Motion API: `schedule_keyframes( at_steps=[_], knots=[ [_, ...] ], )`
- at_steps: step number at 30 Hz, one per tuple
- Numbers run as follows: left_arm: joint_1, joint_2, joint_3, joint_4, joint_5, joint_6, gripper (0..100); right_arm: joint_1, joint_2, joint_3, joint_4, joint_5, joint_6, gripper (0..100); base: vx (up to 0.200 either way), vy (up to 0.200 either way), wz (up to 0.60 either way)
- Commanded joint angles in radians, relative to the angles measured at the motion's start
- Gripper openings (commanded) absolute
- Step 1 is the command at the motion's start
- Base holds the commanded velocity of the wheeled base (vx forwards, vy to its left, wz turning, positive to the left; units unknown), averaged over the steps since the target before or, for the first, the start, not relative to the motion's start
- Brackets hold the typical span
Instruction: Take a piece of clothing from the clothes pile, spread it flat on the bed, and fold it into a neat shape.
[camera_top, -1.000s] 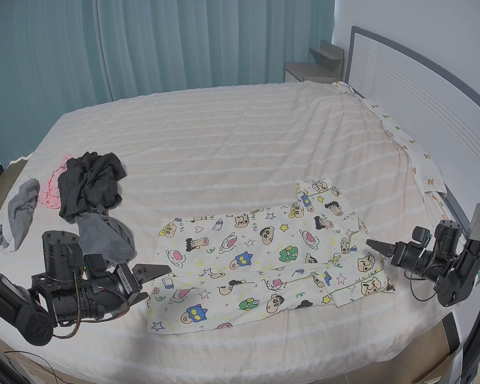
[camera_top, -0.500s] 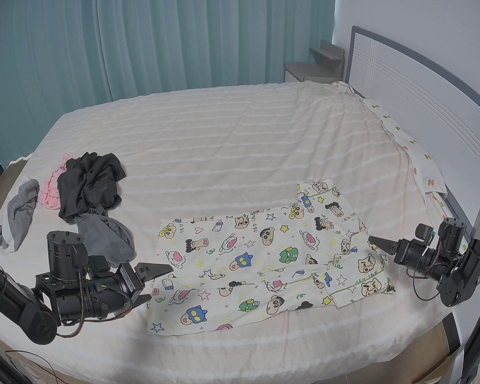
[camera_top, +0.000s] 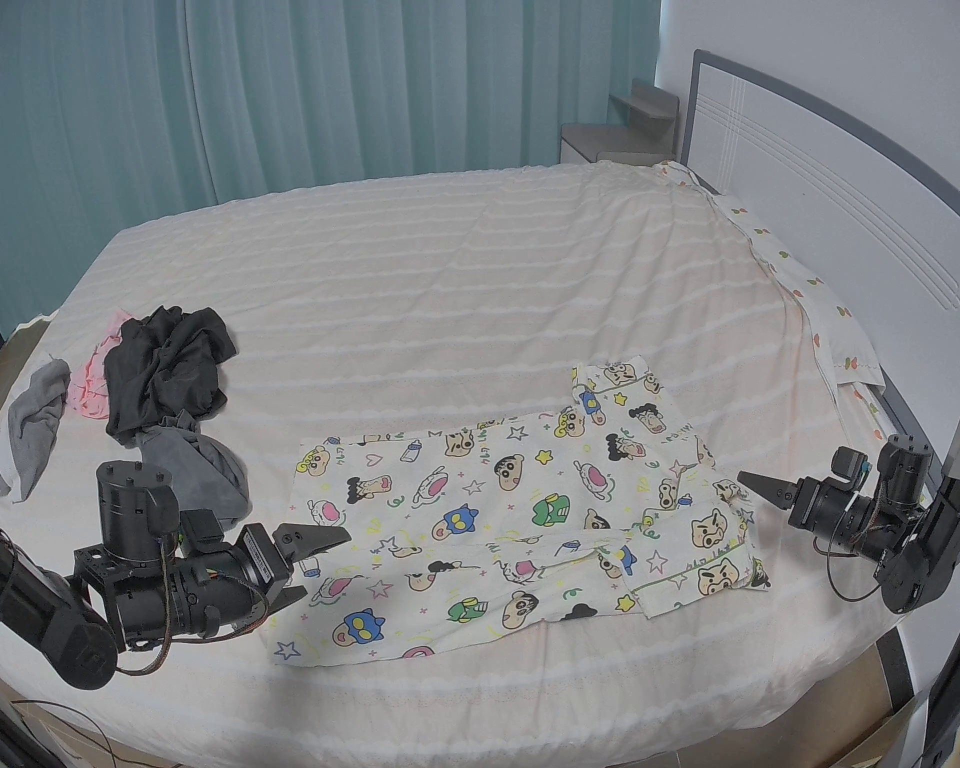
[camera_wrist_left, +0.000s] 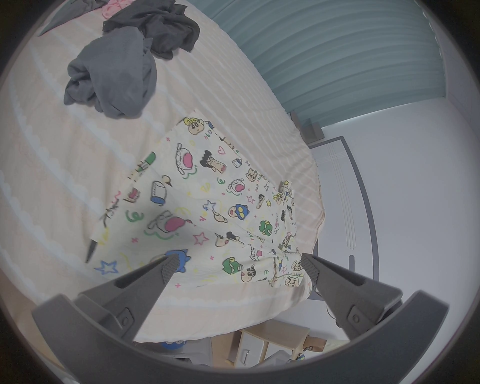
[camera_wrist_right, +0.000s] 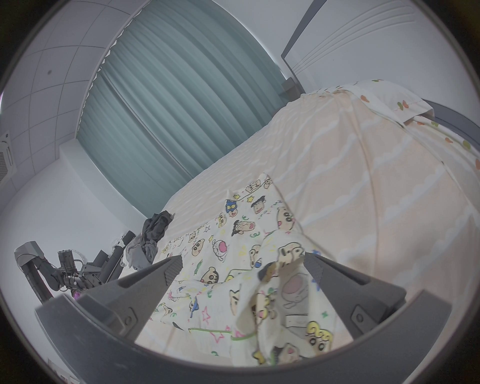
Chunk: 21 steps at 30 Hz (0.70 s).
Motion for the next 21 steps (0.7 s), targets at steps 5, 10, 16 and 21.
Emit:
schedule_keyframes(
  at_steps=[5, 10, 16, 21],
  knots=[
    [0.002, 0.007, -0.001, -0.019, 0.015, 0.013, 100, 0.000, -0.002, 0.001, -0.006, -0.001, 0.000, 100, 0.000, 0.000, 0.00],
    [0.038, 0.039, -0.060, -0.074, 0.141, 0.127, 100, 0.002, -0.013, 0.007, -0.012, -0.001, 0.000, 100, 0.000, 0.000, 0.00],
    [0.212, 0.234, -0.261, -0.028, 0.219, 0.477, 100, 0.002, -0.013, 0.007, -0.012, -0.001, 0.000, 100, 0.000, 0.000, 0.00],
    [0.252, 0.357, -0.436, 0.101, 0.175, 0.559, 100, 0.003, -0.002, 0.007, -0.011, 0.009, 0.015, 100, 0.000, 0.000, 0.00]
  ],
)
